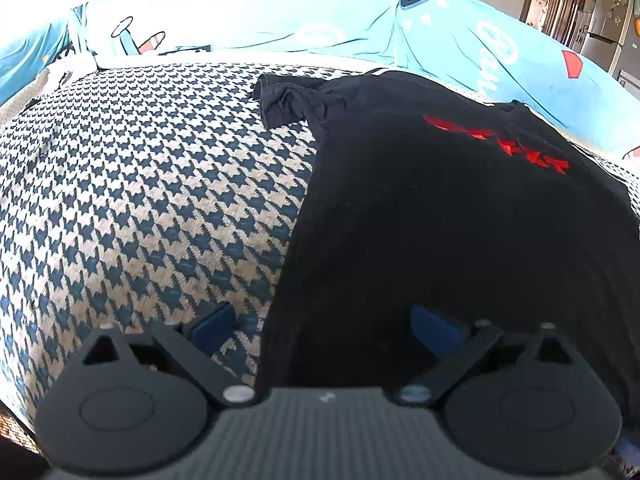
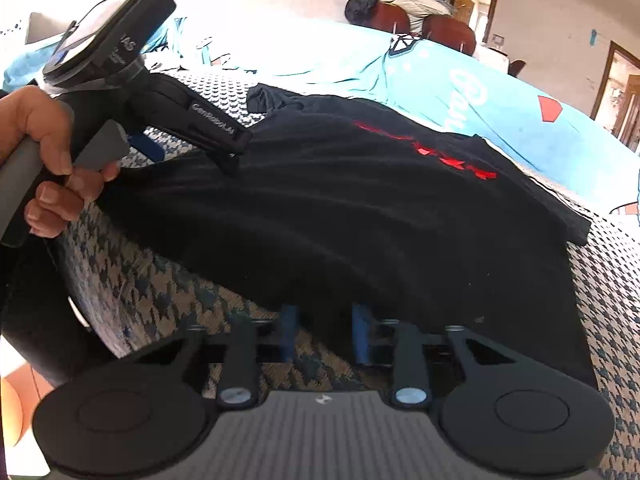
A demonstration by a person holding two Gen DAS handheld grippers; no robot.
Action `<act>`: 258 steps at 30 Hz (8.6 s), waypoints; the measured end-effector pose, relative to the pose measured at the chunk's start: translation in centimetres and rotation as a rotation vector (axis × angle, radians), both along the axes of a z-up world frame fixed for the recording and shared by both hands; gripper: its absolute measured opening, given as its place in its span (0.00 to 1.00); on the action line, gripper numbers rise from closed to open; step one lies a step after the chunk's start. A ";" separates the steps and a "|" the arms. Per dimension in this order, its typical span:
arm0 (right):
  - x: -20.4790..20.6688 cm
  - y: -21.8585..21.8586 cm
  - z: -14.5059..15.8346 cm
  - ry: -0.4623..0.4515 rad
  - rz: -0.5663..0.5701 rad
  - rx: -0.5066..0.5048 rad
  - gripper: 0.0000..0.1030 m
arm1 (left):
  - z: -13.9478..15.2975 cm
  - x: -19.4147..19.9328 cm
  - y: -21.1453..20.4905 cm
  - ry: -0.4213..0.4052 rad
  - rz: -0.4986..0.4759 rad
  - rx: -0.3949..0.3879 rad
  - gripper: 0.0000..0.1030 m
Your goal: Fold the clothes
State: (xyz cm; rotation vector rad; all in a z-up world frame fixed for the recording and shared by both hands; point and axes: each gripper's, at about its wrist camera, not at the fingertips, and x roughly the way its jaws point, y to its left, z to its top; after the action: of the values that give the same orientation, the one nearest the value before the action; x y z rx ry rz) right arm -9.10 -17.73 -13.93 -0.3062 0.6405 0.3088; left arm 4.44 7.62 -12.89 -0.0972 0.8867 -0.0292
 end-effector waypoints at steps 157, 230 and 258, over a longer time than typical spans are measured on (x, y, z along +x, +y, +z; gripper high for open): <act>0.9 -4.1 2.1 0.074 0.004 0.271 0.41 | 0.5 -5.9 -3.6 -0.061 -0.208 -0.027 1.00; -2.9 -12.8 1.5 0.128 -0.686 0.307 0.06 | 1.3 -6.8 -4.6 -0.076 -0.269 -0.093 1.00; -1.2 -9.4 2.7 0.028 -0.426 0.359 0.33 | 0.6 -10.1 -6.8 -0.013 -0.431 -0.047 1.00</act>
State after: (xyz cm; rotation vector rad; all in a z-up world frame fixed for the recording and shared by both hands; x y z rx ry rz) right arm -10.26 -27.11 -11.23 0.1801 0.6476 0.0153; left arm -5.71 0.86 -12.31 0.0513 0.8813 -0.4523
